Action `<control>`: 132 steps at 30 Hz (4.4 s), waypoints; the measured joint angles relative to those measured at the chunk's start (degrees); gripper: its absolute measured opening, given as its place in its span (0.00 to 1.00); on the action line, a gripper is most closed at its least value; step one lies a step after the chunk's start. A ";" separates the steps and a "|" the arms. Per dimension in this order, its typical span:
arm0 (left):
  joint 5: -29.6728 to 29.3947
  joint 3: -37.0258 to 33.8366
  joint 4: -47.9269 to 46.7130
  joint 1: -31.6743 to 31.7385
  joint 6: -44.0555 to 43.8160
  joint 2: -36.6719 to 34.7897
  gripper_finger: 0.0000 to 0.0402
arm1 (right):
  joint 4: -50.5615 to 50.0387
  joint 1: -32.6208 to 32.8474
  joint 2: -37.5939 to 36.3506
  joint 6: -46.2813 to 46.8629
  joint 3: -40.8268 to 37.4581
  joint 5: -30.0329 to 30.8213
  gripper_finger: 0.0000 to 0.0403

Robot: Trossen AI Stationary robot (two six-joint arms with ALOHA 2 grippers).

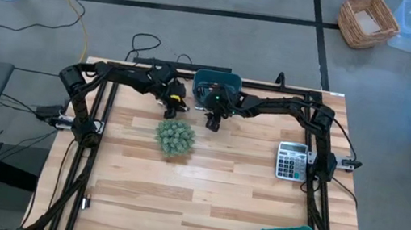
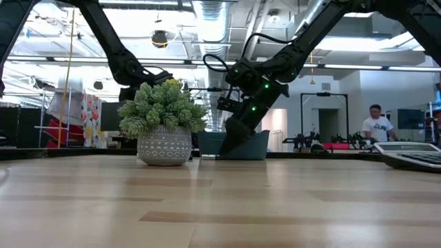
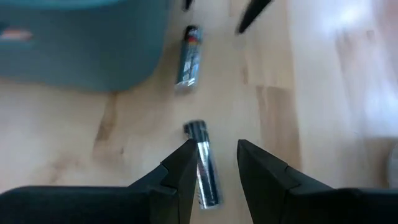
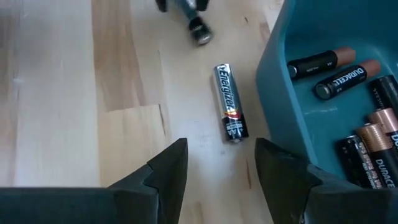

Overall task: Sort batteries
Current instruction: Put the silver battery into the green bin

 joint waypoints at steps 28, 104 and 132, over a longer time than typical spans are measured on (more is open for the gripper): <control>-4.47 4.45 -2.22 -0.45 1.59 3.43 0.18 | -0.93 -0.02 -0.04 -1.62 0.01 -0.84 0.51; -5.13 9.90 5.24 -6.88 -0.69 9.01 0.30 | -8.51 0.37 -0.02 -5.88 2.67 -3.08 0.51; -4.48 13.03 1.12 -8.89 1.02 10.08 0.30 | -11.15 -0.04 0.00 -5.62 2.67 -2.99 0.51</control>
